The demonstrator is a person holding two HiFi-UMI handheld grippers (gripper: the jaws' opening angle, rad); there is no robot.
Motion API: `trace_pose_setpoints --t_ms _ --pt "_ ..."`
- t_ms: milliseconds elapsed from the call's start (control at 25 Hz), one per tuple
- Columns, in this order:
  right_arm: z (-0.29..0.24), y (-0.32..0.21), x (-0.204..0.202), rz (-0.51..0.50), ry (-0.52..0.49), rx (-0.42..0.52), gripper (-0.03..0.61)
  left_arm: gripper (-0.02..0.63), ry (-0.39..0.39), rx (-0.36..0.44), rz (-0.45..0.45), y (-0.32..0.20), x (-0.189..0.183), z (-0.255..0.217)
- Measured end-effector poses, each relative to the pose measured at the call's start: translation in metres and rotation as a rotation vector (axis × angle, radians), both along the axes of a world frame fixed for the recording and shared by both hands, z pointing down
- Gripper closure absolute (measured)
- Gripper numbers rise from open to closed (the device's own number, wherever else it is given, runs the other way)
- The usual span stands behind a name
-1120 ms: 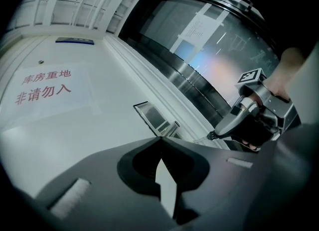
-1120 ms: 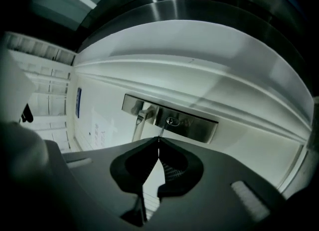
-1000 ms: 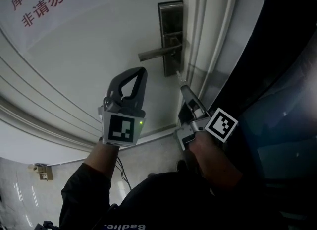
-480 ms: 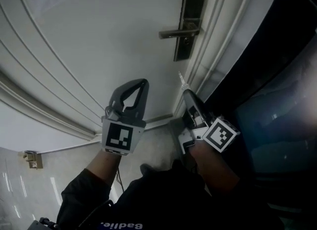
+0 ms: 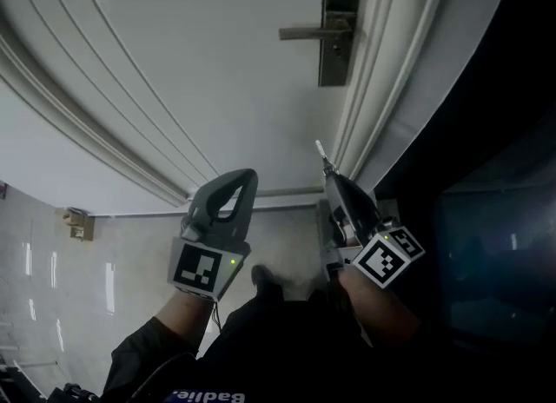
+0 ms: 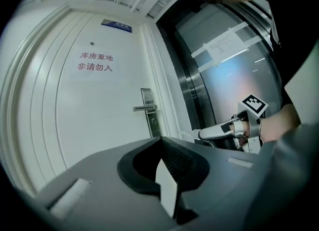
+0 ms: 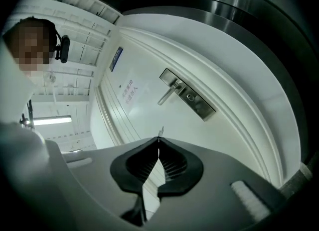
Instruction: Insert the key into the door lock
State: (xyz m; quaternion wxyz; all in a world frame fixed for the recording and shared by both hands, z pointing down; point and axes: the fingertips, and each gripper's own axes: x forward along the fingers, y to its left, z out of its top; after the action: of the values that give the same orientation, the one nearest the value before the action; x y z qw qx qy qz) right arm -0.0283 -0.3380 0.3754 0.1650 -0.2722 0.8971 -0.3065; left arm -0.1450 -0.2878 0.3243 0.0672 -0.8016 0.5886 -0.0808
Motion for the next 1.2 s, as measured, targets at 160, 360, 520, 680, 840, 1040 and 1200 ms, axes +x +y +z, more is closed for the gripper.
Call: trace_pose_setpoints --t_ms 160,360,520,680,840,1040,1200 --pt "0.012 0.03 0.023 -0.033 0.05 0.041 0.571 0.6 0.028 -0.061 -0.034 0.036 0.025 0.02" --pt "0.021 0.074 0.024 -0.05 0.14 0.106 0.571 0.6 0.088 -0.077 -0.041 0.081 0.03 0.027" --pt "0.022 0.114 0.013 -0.045 0.188 0.138 0.571 0.598 0.123 -0.078 -0.015 0.118 0.025 0.03" --pt "0.017 0.166 -0.014 -0.026 0.229 0.175 0.571 0.598 0.156 -0.067 0.015 0.171 0.003 0.027" --pt "0.02 0.222 -0.045 0.002 0.286 0.19 0.571 0.598 0.19 -0.059 0.039 0.228 -0.029 0.032" --pt "0.027 0.286 -0.075 0.015 0.344 0.201 0.571 0.598 0.227 -0.067 0.068 0.289 -0.059 0.048" --pt "0.017 0.322 -0.081 0.008 0.38 0.258 0.571 0.598 0.256 -0.063 0.093 0.322 -0.057 0.048"
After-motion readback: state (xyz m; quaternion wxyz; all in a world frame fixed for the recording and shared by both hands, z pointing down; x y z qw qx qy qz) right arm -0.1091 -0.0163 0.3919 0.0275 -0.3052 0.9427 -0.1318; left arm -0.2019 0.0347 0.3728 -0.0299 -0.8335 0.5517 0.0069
